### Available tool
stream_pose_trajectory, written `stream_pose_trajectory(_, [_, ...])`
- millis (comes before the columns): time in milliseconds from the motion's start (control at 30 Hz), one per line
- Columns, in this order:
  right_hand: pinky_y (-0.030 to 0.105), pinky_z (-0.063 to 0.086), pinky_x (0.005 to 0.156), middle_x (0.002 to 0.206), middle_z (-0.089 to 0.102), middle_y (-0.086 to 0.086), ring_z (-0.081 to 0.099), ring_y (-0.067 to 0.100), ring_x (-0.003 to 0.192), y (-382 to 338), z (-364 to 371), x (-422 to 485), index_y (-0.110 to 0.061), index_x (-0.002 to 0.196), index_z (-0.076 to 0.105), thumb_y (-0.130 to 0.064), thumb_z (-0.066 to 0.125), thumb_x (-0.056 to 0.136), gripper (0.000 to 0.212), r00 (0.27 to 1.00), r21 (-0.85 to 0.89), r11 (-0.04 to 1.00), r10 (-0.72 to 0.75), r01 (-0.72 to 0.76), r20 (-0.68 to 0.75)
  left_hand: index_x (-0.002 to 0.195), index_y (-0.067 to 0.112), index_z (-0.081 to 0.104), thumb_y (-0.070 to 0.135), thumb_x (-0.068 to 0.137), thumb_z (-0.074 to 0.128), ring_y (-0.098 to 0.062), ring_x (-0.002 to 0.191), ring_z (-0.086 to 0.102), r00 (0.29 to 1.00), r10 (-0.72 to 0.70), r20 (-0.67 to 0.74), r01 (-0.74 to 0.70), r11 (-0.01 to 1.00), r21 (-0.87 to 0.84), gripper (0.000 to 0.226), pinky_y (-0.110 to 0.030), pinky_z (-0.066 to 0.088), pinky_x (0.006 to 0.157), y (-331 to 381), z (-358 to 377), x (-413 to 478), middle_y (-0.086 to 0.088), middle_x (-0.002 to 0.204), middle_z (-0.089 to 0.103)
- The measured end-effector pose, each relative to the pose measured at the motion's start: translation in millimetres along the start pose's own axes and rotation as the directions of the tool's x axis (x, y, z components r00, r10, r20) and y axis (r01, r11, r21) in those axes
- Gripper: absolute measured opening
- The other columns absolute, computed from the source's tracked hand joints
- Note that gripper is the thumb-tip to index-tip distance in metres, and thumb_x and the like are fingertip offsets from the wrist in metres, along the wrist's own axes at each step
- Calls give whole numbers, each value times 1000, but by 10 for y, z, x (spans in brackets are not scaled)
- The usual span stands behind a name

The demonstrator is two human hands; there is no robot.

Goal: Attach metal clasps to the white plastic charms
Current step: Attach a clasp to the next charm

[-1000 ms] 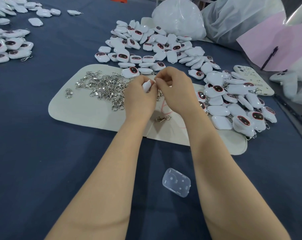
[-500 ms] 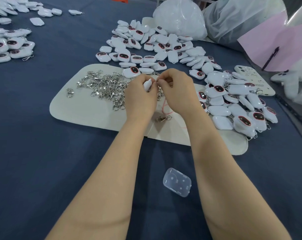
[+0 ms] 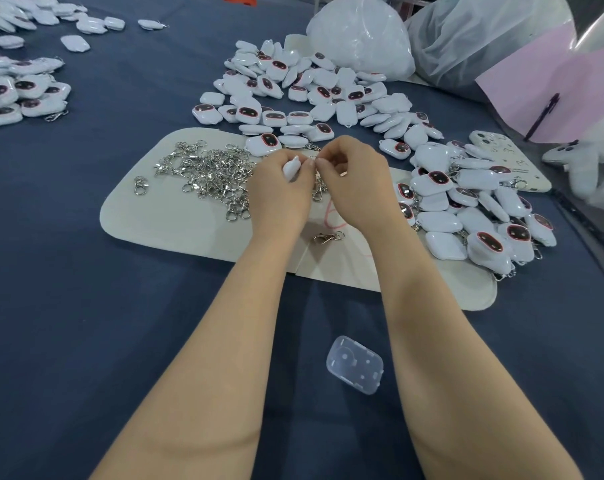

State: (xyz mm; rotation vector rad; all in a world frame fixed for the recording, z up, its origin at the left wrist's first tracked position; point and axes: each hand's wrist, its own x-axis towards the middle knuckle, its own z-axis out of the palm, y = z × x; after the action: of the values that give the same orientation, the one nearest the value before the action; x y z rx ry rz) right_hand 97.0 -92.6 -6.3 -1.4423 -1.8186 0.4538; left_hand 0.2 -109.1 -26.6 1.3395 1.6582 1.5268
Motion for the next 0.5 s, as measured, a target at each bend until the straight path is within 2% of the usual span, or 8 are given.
stream_pose_trajectory(100, [23, 43, 77, 92, 64, 2, 54, 14, 81, 1, -3, 2, -14, 90, 60, -11, 53, 91, 7, 999, -69, 997, -33, 36, 40, 93, 14, 68, 16, 90, 58, -11, 77, 54, 997, 76, -18, -74, 995, 71, 11, -20, 37, 65, -7, -11, -18, 8, 80, 60])
stream_pose_trajectory(200, [33, 45, 83, 96, 64, 5, 56, 19, 89, -5, 4, 8, -9, 94, 61, -10, 52, 91, 10, 998, -101, 993, -50, 55, 43, 92, 14, 66, 17, 91, 56, -14, 77, 54, 990, 140, -18, -136, 980, 144, 11, -26, 40, 67, -4, -20, -41, 6, 80, 60])
stream_pose_trajectory(300, [27, 43, 80, 94, 62, 2, 55, 16, 87, -19, 22, -2, -10, 94, 60, -10, 51, 92, 9, 999, -42, 999, -32, 33, 19, 89, 12, 65, 18, 91, 56, -16, 75, 54, 992, 124, -25, -119, 982, 146, 11, -27, 41, 66, -2, -17, -34, 6, 77, 59])
stream_pose_trajectory(400, [19, 40, 74, 91, 61, -2, 54, 13, 83, -19, 44, -12, -13, 94, 60, -11, 52, 92, 8, 1000, 11, 1000, -6, 6, 21, 88, 12, 66, 15, 90, 58, -12, 73, 52, 998, 61, -34, -59, 996, 62, 9, -12, 36, 56, 1, -19, 3, 9, 74, 58])
stream_pose_trajectory(500, [17, 40, 71, 87, 60, -4, 56, 13, 82, -8, 59, -19, -17, 90, 58, -11, 53, 92, 8, 999, 60, 998, 30, -31, 18, 90, 11, 68, 14, 89, 59, -9, 72, 52, 999, 44, -27, -43, 999, 28, 10, -6, 35, 57, 10, -18, 14, 9, 75, 58])
